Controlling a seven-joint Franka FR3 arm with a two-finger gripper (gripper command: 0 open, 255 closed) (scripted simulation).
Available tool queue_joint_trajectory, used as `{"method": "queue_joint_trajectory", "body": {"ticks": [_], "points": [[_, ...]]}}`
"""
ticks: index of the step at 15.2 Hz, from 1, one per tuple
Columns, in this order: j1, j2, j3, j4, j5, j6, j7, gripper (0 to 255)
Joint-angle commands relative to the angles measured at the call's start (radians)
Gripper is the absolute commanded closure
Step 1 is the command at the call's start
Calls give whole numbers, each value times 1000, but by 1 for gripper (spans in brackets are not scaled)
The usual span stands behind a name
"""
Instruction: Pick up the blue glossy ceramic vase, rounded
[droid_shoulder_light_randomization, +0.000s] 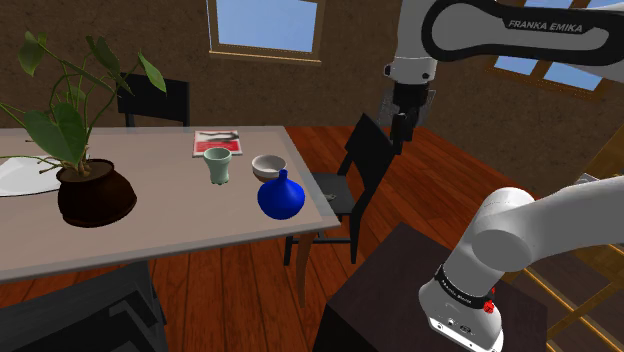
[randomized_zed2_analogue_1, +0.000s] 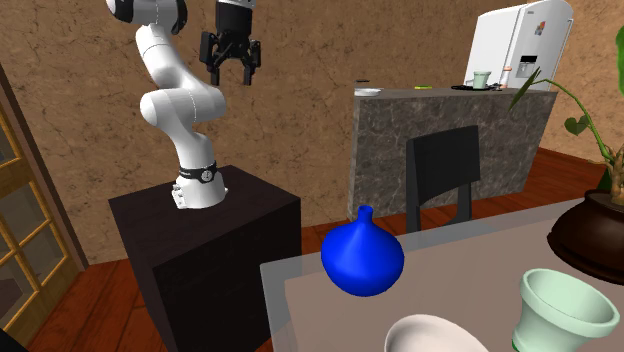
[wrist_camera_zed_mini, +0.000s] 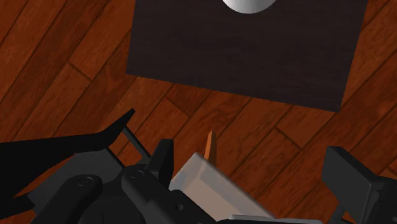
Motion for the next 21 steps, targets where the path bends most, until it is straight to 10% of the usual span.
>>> {"method": "queue_joint_trajectory", "body": {"ticks": [1, 21], "points": [[0, 0, 0, 0, 0, 0, 0, 0], [7, 713, 43, 289, 6, 455, 49, 0]]}}
